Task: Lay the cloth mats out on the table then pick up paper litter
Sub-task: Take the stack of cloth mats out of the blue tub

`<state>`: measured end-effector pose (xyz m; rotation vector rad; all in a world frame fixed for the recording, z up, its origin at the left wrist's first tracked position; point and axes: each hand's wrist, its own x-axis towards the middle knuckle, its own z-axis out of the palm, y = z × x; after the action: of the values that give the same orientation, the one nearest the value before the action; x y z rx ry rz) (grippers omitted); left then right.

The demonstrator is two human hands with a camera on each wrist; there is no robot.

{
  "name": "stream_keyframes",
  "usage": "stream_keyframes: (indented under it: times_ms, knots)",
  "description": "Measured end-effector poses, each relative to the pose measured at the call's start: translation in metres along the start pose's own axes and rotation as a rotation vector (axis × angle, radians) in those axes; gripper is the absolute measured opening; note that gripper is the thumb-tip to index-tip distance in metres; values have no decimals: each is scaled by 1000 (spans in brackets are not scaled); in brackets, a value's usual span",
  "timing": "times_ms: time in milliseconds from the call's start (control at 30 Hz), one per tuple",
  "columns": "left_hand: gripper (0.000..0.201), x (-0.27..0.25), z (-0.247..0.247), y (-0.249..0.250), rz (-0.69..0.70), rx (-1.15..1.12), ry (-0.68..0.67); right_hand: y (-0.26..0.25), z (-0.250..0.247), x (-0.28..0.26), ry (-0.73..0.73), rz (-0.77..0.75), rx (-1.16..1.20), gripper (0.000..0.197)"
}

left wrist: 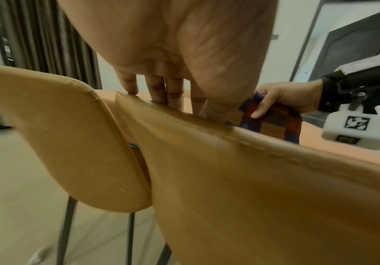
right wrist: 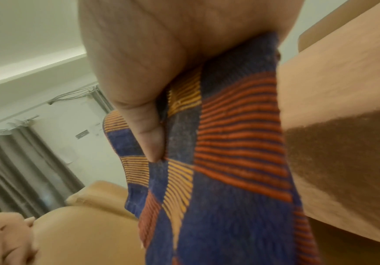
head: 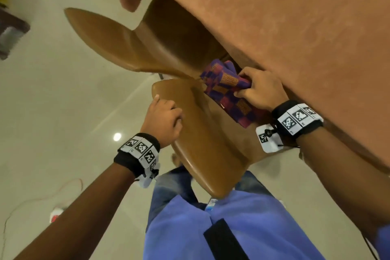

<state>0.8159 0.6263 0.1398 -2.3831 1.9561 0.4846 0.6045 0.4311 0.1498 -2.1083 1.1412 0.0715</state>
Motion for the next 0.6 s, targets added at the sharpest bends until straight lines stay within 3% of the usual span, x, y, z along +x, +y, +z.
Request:
stream_keyframes:
  times_ms: [133,333,500,600]
  knots:
    - [12,31,-9,-24,178,-3,-78,-22,6,25,83,74,26,38]
    - [15,58,-28,-62,522,-31,-309,-73,17,37,215,225,71,39]
    - [17,94,-57,-73,623,-50,-465,-98,14,34,324,276,225,31]
    - [20,129,-76,-73,679,-17,-419,-99,1,34,407,313,241,31]
